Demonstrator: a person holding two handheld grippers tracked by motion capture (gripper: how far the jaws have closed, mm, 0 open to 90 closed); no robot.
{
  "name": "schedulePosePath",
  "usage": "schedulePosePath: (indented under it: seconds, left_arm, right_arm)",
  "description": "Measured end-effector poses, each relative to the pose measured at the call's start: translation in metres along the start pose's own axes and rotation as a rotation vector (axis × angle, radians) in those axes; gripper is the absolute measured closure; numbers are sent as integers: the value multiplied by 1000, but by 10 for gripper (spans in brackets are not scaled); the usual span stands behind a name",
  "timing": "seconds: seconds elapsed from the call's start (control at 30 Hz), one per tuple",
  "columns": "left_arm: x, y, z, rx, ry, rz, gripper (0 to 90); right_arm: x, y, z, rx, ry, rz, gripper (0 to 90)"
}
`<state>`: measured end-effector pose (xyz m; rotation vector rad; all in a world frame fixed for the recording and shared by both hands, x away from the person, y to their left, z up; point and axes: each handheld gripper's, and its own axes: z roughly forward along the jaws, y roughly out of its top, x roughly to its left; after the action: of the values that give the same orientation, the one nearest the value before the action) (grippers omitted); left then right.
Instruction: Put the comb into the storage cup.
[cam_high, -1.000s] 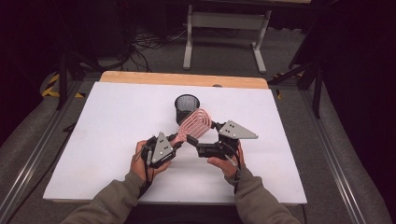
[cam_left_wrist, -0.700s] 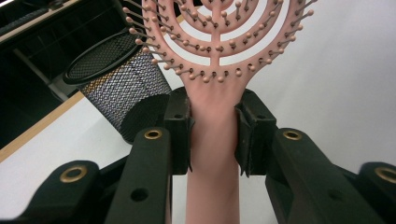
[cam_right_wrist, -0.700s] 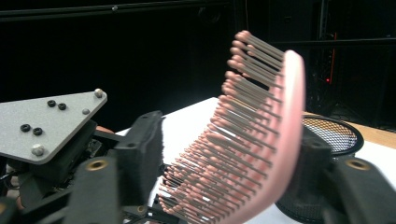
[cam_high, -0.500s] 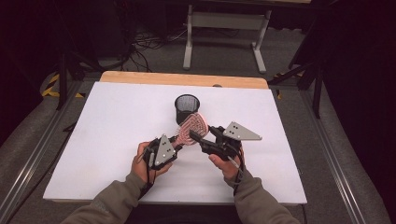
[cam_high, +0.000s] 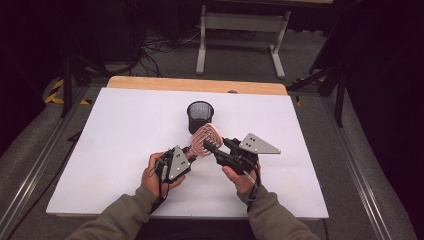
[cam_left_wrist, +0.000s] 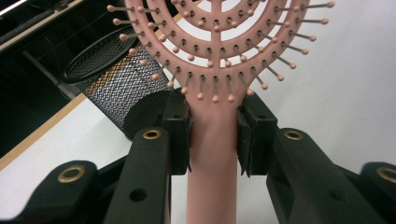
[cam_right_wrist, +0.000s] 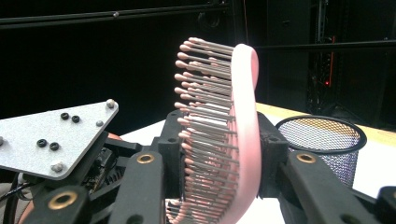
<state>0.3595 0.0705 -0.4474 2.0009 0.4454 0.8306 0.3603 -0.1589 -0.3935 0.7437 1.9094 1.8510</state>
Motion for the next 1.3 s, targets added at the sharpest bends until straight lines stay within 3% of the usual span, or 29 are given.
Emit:
schedulePosePath:
  seconds: [0.3,0.33,0.6,0.93,1.1,1.3]
  left_arm:
    - [-4,-1,3,8,-12,12,658]
    - [-4,-1,4,13,-10,13,602]
    - [-4,-4,7,30,-27,-9,428]
    - [-4,-8,9,29,-120,-33,178]
    - [1,-10,6,14,-150,-61,134]
    - [8,-12,-1,-15,-166,-65,108]
  right_arm:
    - [2,1,-1,10,10,-16,638]
    - [2,1,-1,12,5,-17,639]
    - [0,4,-4,5,3,-39,643]
    - [-5,9,-11,-3,-22,-67,644]
    - [-8,12,-16,-5,-25,-77,644]
    - [-10,15,-20,-7,-31,-96,644]
